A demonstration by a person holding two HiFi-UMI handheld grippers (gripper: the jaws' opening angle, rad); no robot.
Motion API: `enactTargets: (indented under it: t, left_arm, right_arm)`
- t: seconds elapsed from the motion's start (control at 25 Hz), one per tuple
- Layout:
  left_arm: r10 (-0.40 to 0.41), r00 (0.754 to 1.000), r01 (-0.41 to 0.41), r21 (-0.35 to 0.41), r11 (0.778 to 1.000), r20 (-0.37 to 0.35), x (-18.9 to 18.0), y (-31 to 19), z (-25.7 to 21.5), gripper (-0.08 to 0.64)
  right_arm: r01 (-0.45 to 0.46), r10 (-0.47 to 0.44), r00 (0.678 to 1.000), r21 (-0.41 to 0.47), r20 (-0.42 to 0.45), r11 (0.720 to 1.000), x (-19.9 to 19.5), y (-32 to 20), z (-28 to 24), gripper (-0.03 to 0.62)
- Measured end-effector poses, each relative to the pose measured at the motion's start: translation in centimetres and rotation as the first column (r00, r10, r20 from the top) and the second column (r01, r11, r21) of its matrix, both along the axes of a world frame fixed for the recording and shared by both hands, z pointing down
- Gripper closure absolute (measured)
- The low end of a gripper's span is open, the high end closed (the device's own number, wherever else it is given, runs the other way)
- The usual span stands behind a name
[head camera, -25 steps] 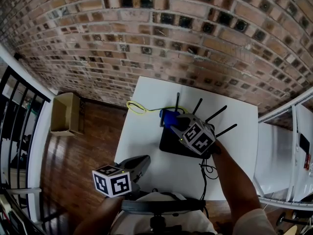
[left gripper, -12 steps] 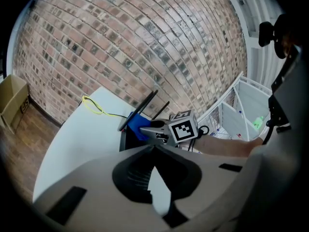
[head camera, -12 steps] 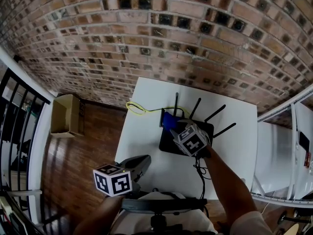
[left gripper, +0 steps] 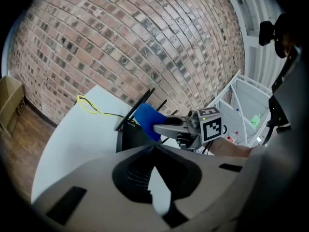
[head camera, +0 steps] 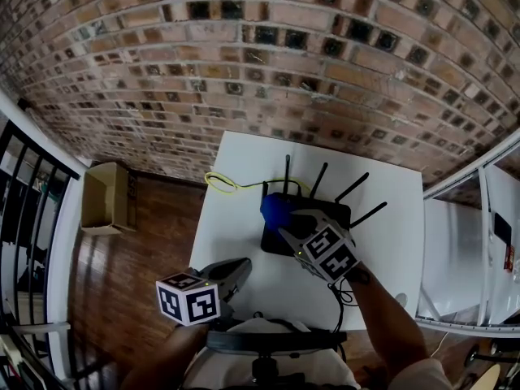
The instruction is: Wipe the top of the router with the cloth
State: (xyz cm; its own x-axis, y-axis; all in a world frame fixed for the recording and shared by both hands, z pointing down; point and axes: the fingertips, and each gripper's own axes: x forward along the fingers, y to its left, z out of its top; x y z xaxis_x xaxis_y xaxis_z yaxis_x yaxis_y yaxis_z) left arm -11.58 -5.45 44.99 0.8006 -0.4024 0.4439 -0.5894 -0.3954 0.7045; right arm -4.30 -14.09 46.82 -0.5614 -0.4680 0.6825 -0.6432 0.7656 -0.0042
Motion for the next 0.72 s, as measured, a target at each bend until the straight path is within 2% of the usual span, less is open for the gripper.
enactTargets:
  t: [0.16,0.28,0.4,0.52,0.72]
  left_arm:
    - [0.016,1.000,-0.016,0.002,1.000,-0.002,0.5,0.0,-0.1,0.532]
    - [0.028,1.000,-0.028,0.005,1.000,0.002,0.8,0.0,-0.1,0.532]
    - [0.036,0.999,-0.036,0.011,0.999,0.005,0.9,-0.1,-0.2,0.532]
    - [0.037,0.999,-0.037,-0.001,0.999,-0.004,0.8,-0.1,-0.1,0.532]
    - [0.030,1.000,-0.030,-0.003,1.000,-0.005,0.5,-0.2,0.0,0.532]
  right_arm:
    - [0.051,-0.051,0.999,0.051,-0.004,0.997,-1.1,0.7,-1.9,0.465]
    - [0.037,-0.039,0.999,0.090,0.015,0.995,-1.7,-0.1,-3.8,0.465]
    - [0.009,-0.017,0.997,0.110,0.076,0.994,-2.4,-1.0,-5.9,0.465]
    - [-0.020,0.007,0.992,0.104,0.122,0.994,-2.9,-1.7,-6.4,0.465]
    - [-0.084,0.081,0.991,0.027,0.103,0.996,-2.6,-2.2,-2.7,0.465]
